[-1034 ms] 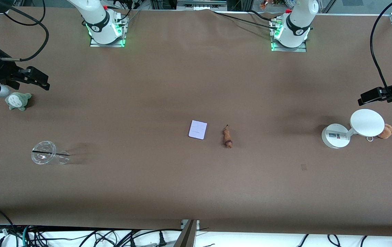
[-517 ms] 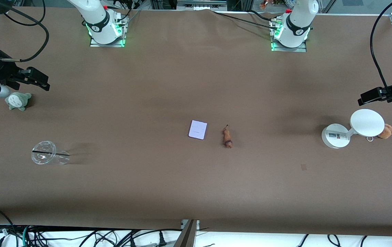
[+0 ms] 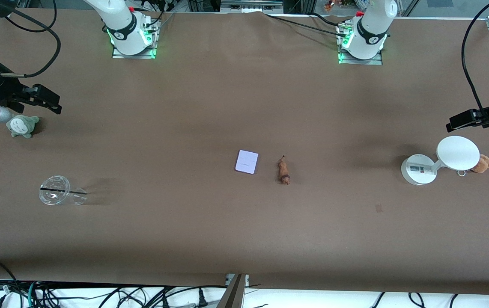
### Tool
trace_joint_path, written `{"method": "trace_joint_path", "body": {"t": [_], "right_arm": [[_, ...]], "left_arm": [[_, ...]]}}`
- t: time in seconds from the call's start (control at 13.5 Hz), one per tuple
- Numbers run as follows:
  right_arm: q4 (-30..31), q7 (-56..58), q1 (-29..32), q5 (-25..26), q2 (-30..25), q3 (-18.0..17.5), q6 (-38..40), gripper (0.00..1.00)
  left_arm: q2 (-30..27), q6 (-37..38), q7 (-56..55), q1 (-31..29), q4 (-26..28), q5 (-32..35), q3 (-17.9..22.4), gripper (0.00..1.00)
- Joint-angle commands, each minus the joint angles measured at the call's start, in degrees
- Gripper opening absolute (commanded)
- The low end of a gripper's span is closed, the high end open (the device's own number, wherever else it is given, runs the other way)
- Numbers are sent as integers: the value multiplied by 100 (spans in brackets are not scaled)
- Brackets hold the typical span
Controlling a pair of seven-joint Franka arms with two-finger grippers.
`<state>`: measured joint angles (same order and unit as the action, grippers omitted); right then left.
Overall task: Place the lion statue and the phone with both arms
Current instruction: 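Reach the left gripper toward the lion statue while the right gripper moves inward, then close the left gripper around the brown lion statue and lift it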
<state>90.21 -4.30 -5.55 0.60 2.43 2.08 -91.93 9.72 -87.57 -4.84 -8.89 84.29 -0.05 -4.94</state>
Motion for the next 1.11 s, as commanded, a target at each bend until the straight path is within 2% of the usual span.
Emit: {"method": "trace_joint_path", "body": {"t": [0.0, 0.3, 0.44, 0.66, 1.03], "right_arm": [[-83, -62, 27, 72, 21, -24, -9, 100], [-83, -62, 36, 72, 30, -24, 0, 100], [-83, -53, 27, 80, 91, -24, -9, 100], [-127, -44, 1, 80, 223, -32, -9, 100], [-153, -9, -87, 54, 741, -94, 0, 100]], "left_arm": [[127, 109, 71, 54, -299, -127, -60, 100], [267, 56, -568, 378, -299, -390, -78, 100], [512, -14, -851, 755, -317, -382, -78, 100], [881, -549, -1324, 1283, -317, -390, -78, 100], [1549, -1515, -2344, 2171, -308, -294, -69, 100]]}}
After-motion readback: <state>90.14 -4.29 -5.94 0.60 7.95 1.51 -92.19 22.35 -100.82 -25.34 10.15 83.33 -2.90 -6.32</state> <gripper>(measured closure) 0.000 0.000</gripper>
